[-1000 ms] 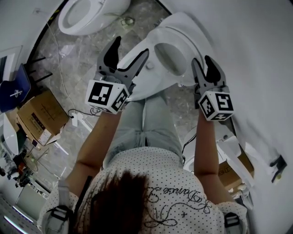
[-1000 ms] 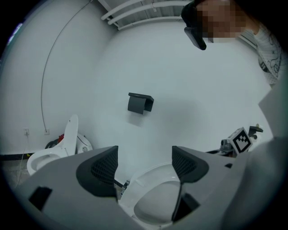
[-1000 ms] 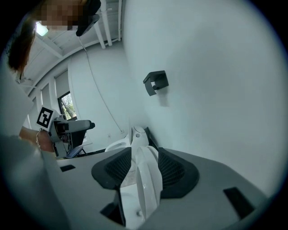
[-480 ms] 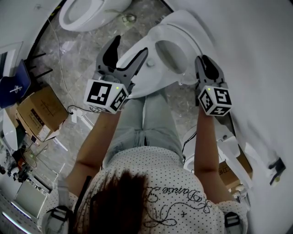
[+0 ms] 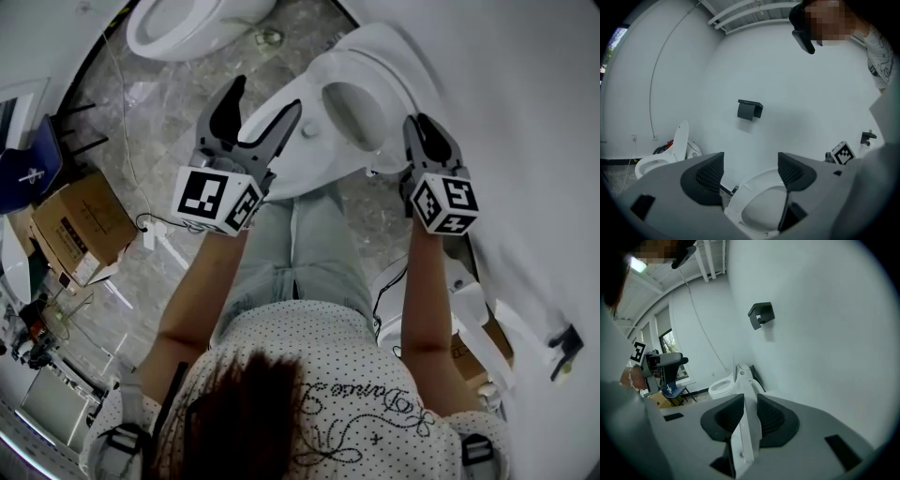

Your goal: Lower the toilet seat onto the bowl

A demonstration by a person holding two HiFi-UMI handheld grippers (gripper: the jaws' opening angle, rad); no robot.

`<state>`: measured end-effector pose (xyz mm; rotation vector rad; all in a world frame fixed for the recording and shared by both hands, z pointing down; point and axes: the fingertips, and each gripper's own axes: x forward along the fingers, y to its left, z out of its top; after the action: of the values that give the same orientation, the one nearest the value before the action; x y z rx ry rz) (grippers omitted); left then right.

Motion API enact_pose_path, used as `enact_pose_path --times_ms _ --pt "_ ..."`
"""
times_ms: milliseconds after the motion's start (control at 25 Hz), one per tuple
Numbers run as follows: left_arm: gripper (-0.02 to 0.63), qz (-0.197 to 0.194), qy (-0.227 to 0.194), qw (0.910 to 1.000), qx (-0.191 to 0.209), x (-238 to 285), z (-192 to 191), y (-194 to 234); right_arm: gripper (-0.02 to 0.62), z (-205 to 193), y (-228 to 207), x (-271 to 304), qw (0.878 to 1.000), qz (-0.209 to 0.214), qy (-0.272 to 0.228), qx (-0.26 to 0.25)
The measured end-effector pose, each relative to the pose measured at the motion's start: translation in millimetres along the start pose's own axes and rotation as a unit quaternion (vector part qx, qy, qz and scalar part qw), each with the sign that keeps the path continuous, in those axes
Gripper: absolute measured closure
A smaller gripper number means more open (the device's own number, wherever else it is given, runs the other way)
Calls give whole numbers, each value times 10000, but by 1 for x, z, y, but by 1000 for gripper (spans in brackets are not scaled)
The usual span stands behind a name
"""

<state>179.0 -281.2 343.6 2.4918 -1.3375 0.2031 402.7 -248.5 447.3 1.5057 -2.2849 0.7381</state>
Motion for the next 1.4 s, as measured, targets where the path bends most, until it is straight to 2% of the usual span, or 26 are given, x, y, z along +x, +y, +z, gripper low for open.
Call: enact_pose_path --times_ms 280,520,760,1120,1400 --pt "256 96 -79 9999 -43 -29 3 14 495 0 21 -8 10000 16 -38 83" --pt "264 27 -126 9999 -10 -61 -2 30 494 -8 54 -14 10000 -54 -68 20" --pt "362 -93 -197 9997 149 -114 -9 59 491 -29 111 -22 9995 -272 -122 -116" --pt "410 -167 -220 9992 290 -193 -16 109 488 -59 181 -25 9970 -661 -6 -405" --pt "508 -406 -193 9983 378 -238 -23 127 486 -83 228 -22 9949 -825 96 -568"
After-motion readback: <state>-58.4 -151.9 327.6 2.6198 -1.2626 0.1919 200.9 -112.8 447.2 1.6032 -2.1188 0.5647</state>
